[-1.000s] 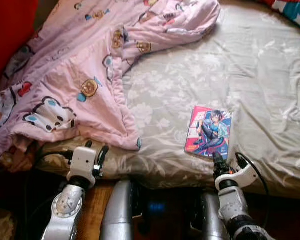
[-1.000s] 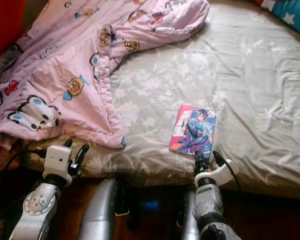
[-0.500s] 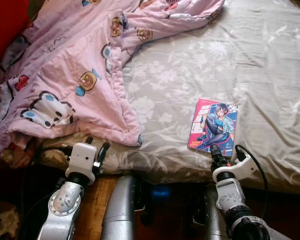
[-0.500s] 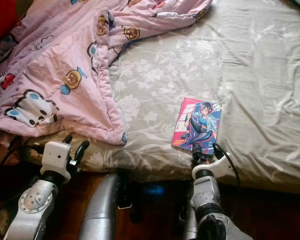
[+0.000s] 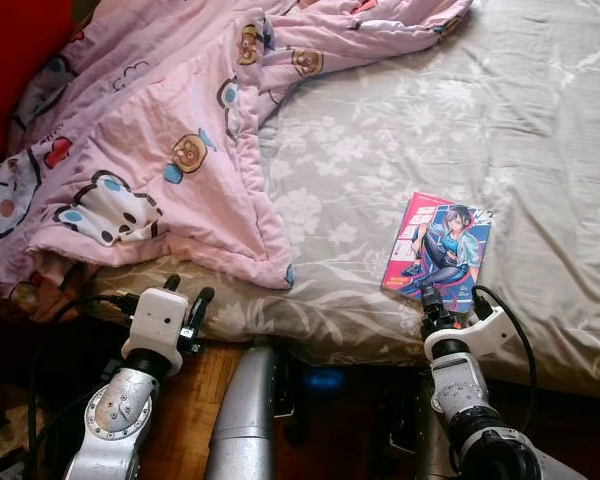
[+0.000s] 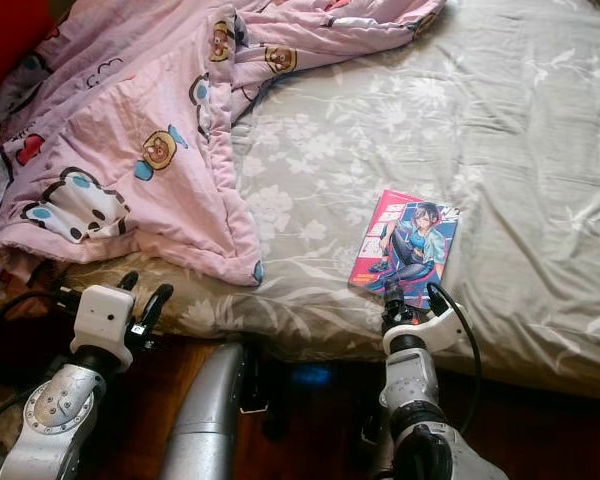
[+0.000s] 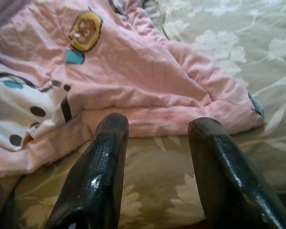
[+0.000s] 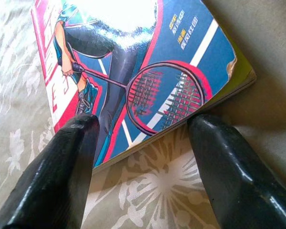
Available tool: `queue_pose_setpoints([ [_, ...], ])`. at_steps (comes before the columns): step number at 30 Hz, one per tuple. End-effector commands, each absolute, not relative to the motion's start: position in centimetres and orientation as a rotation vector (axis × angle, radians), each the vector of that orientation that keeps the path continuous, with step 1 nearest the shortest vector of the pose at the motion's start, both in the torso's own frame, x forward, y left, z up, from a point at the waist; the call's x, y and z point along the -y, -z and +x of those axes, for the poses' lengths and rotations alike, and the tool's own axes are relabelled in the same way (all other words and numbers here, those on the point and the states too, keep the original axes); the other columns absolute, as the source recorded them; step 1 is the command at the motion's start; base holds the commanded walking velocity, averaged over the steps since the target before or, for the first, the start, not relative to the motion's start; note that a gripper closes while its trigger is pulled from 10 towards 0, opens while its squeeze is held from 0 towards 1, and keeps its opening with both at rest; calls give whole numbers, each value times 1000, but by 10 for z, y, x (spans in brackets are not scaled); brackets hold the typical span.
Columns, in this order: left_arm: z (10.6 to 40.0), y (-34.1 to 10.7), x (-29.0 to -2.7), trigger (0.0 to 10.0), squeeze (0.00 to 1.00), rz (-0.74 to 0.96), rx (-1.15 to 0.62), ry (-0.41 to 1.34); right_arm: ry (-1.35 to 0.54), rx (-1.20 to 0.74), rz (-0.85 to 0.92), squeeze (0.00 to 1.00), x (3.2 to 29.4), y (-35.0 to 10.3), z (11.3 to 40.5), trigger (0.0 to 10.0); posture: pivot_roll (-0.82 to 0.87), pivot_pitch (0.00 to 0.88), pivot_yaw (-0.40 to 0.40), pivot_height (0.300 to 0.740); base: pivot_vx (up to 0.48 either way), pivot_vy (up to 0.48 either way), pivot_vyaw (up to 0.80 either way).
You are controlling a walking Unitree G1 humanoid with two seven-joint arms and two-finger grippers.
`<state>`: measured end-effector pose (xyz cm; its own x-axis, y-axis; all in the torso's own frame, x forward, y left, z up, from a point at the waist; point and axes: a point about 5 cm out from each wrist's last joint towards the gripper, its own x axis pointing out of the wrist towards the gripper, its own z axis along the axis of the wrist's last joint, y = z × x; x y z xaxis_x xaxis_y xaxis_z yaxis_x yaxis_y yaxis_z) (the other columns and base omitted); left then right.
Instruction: Clean up the room
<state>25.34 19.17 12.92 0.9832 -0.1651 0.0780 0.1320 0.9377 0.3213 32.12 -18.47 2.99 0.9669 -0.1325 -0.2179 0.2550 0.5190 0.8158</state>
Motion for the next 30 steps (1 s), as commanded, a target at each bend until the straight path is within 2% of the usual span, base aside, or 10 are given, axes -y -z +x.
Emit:
queue_pose_setpoints([
  [1, 247, -121, -194, 10000, 0, 329, 55, 155, 300, -191, 1026, 0, 189, -12, 306, 10000, 342, 526, 120, 625, 0, 0, 0],
  [14, 242, -121, -197, 10000, 0, 338, 36, 154, 375, -139, 1068, 0, 202, -5, 294, 10000, 347, 516, 120, 625, 0, 0, 0],
  [30, 230, -120, -194, 10000, 0, 352, 19, 164, 430, -138, 1130, 0, 210, 1, 289, 10000, 388, 563, 130, 625, 0, 0, 0],
])
